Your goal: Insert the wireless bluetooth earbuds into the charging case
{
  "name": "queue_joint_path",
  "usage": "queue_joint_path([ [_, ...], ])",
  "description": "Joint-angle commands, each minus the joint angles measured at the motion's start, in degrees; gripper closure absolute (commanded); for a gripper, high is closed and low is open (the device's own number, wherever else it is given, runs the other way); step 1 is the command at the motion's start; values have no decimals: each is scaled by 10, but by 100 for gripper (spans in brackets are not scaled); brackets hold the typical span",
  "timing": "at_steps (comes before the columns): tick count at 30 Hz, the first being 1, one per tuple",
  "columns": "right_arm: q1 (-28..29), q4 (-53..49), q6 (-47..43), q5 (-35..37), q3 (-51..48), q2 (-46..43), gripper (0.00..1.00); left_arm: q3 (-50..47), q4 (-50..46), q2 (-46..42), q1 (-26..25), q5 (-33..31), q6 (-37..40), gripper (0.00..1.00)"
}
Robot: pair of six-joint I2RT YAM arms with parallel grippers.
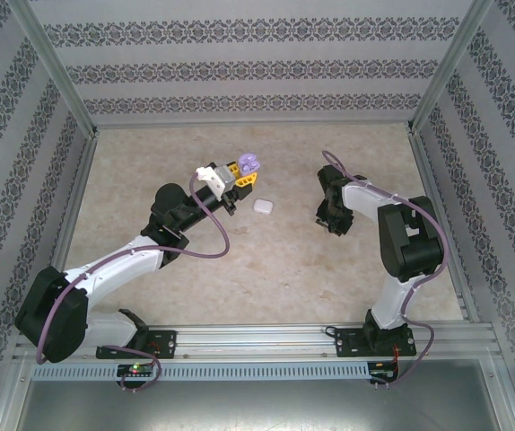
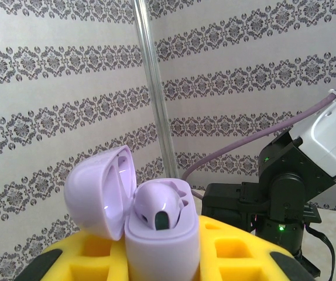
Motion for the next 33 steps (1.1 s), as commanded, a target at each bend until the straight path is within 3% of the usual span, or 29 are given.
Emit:
queue_joint_path([
  [1,8,20,-1,3,17,17,71,-1,33,-1,-7,-3,-1,100],
  [10,7,49,-5,-13,-1,3,78,1,26,-2,-7,-2,-2,100],
  [20,23,90,-46,-12,-18,-97,80,6,19,-5,-7,9,0,100],
  [33,125,78,-176,11,122,-268,79,14,-35,-34,-7,55,43,100],
])
